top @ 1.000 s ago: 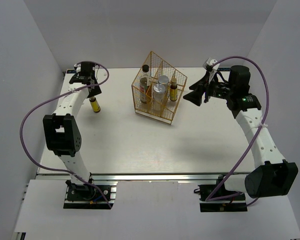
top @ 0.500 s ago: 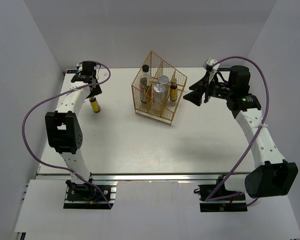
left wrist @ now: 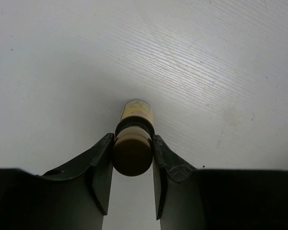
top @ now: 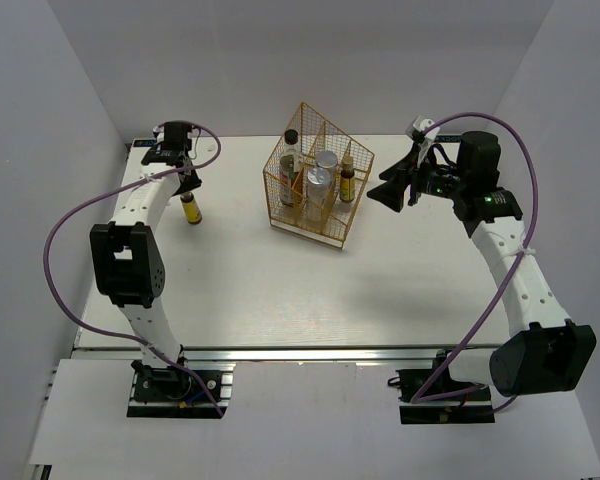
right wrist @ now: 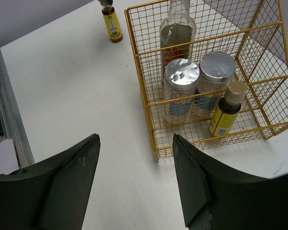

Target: Organize the condiment bottles

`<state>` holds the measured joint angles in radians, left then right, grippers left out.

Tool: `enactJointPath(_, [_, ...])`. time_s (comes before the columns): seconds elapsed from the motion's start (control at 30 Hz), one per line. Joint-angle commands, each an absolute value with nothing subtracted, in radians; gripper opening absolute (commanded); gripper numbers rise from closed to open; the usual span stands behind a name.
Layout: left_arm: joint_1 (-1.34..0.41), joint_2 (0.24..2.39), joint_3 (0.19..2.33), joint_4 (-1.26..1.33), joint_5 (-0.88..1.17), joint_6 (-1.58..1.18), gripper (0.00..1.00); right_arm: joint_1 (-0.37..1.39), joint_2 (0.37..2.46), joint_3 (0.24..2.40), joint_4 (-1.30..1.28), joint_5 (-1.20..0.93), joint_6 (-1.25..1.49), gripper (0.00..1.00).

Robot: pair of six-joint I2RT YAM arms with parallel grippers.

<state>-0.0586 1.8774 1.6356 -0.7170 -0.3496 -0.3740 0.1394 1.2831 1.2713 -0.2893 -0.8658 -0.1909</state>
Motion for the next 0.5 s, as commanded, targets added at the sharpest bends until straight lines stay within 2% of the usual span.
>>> enactJointPath(0.0, [-0.051, 1.829, 1.651, -0.713, -0.319, -0.368, 0.02, 0.14, 1.246, 1.278, -0.282, -0.862, -0.201, 0.68])
enactJointPath(0.03, [-0.052, 1.815, 1.644, -0.716, -0.31, -0.368, 0.0, 0.14, 1.243, 1.279, -0.282, -0.859, -0.202, 0.67])
enactJointPath(0.2, [-0.066, 1.625, 1.553, -0.767, -0.204, -0.339, 0.0, 0.138, 1.23, 1.273, -0.281, -0.836, -0.207, 0.66])
enactJointPath(0.27, [-0.075, 1.516, 1.482, -0.79, -0.146, -0.33, 0.0, 0.138, 1.229, 1.27, -0.269, -0.822, -0.187, 0.58])
enactJointPath(0.3, [-0.087, 1.481, 1.461, -0.805, -0.126, -0.331, 0.0, 0.138, 1.23, 1.269, -0.267, -0.816, -0.181, 0.52])
enactJointPath(0.33, [-0.097, 1.448, 1.425, -0.817, -0.106, -0.33, 0.0, 0.138, 1.23, 1.269, -0.262, -0.813, -0.173, 0.35])
enactJointPath(0.43, [-0.129, 1.313, 1.363, -0.885, -0.025, -0.342, 0.0, 0.137, 1.232, 1.27, -0.241, -0.799, -0.146, 0.0])
enactJointPath(0.47, [-0.138, 1.277, 1.347, -0.89, -0.003, -0.348, 0.0, 0.137, 1.232, 1.272, -0.233, -0.793, -0.135, 0.0])
